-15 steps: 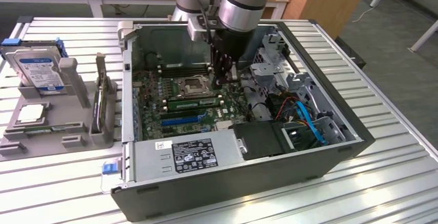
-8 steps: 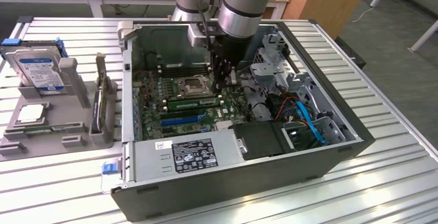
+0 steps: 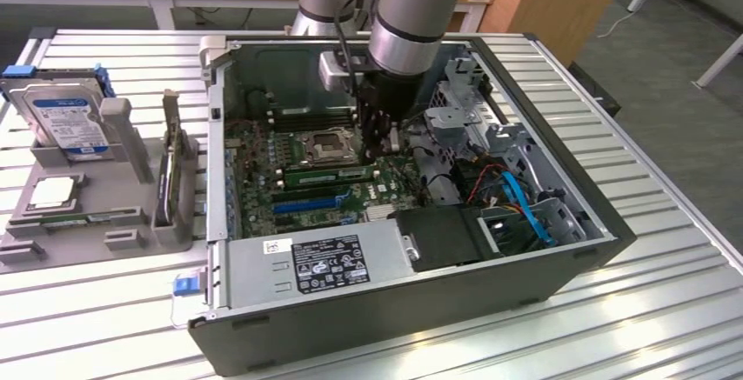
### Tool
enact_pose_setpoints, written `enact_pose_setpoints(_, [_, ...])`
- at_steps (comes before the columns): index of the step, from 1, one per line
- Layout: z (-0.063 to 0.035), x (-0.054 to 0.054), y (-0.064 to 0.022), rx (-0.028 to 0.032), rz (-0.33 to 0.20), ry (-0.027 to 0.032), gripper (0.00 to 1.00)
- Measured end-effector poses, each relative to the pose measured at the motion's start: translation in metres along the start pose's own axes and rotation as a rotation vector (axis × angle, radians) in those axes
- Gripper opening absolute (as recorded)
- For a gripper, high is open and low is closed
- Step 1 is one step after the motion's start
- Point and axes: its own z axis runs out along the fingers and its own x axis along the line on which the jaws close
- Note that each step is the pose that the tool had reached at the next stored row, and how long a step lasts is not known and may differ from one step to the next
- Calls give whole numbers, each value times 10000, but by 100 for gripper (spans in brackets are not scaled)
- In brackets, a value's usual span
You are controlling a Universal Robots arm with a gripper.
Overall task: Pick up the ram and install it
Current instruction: 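Press down the ram until it locks into place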
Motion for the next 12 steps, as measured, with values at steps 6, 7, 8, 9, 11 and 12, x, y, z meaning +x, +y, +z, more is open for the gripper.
enact_pose_setpoints(6, [45, -51, -9, 9, -1, 2, 11])
enact_pose_setpoints(7, [63, -50, -10, 11, -1, 12, 11])
enact_pose_setpoints(8, [79, -49, -10, 10, 1, 27, 11])
enact_pose_setpoints(9, [97, -49, -11, 11, 2, 36, 11])
enact_pose_setpoints(11, [133, -48, -14, 15, 2, 43, 11])
enact_pose_setpoints(12, [152, -47, -15, 15, 2, 46, 11])
